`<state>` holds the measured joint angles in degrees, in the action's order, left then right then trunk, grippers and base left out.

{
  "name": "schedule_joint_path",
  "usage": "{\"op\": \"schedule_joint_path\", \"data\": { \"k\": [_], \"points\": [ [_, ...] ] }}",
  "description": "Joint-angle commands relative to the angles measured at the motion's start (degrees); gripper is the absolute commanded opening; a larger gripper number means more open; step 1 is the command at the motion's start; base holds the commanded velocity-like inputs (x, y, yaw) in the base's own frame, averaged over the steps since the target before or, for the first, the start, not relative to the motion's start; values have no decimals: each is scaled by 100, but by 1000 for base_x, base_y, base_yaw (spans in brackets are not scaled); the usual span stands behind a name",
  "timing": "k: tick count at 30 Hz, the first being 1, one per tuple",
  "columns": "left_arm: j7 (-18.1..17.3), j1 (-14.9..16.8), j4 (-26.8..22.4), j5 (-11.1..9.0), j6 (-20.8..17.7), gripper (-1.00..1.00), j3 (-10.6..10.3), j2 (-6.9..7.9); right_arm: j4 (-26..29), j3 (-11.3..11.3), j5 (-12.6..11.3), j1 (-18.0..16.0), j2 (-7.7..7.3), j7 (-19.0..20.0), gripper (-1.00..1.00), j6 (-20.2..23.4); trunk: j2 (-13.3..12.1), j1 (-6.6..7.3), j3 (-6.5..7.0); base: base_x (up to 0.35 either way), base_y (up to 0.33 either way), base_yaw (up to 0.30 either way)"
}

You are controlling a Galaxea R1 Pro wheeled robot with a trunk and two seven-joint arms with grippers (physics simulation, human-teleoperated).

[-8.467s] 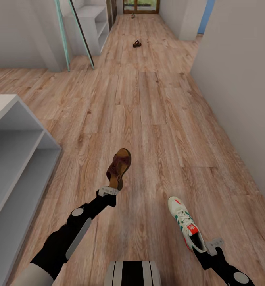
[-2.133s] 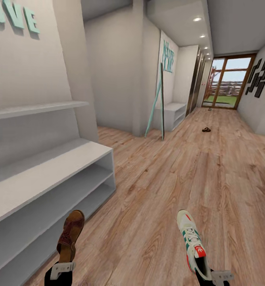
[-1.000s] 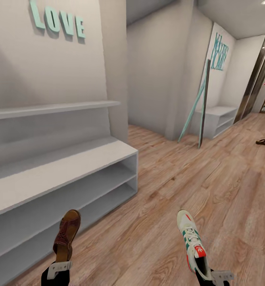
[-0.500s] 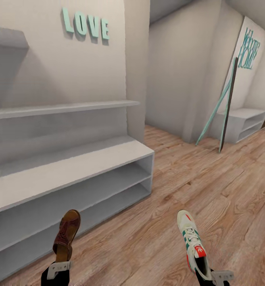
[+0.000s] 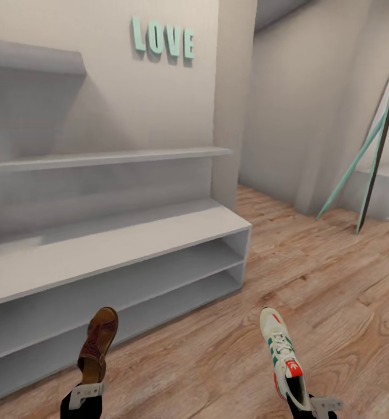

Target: Pick up the two gym shoes and the two sandals from the corridor floor and place them onto the hallstand (shoe rack) in the corridor, making sure they are on the rack and not on the floor. Arrange them so the two gym shoes are next to each other and the two sandals are next to each other.

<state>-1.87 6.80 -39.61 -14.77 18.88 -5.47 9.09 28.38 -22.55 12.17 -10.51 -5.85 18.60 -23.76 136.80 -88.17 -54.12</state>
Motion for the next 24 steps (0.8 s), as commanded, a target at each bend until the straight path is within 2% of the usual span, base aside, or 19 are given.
{"op": "schedule_joint_path", "data": {
  "k": [1,8,24],
  "points": [
    [-15,6,6,-44,20,-100,-24,6,1,-50,51,-4,11,38,-100,-24,2,1,-5,0,-63,277],
    [-15,6,6,-44,20,-100,-24,5,1,-48,52,-4,29,38,-100,-24,2,1,-5,0,-202,277],
    [-15,6,6,-44,20,-100,-24,5,6,-48,57,-4,33,38,-100,-24,2,1,-5,0,-267,277]
  ]
}}
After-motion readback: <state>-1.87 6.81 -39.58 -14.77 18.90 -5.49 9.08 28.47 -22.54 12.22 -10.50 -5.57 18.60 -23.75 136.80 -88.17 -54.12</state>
